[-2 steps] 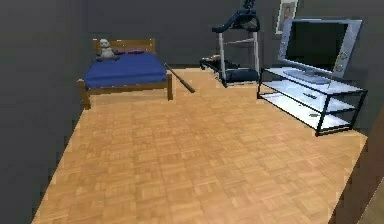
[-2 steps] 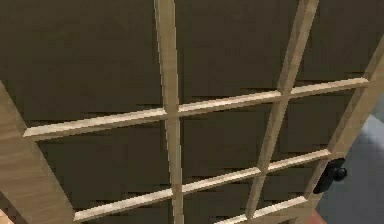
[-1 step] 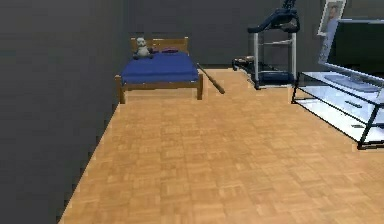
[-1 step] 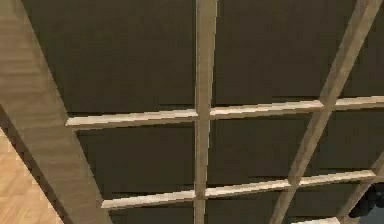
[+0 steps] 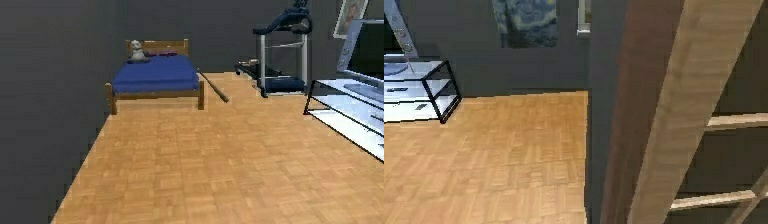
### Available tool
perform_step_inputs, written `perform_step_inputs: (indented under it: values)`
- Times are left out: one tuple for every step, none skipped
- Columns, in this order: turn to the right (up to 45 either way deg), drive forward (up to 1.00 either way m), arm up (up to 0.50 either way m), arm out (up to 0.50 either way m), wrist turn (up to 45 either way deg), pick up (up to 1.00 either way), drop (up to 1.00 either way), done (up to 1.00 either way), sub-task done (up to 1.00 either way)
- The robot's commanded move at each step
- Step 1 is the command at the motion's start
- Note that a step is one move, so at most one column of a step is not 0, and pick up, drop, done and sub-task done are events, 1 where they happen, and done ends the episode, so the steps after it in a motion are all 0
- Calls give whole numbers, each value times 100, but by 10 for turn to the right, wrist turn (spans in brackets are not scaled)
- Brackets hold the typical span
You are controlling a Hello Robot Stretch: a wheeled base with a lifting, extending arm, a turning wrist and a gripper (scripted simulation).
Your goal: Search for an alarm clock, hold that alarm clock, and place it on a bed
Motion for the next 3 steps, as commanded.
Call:
perform_step_inputs:
  values:
    - [-90,0,0,0,0,0,0,0,0]
    - [0,30,0,0,0,0,0,0,0]
    - [450,0,0,0,0,0,0,0,0]
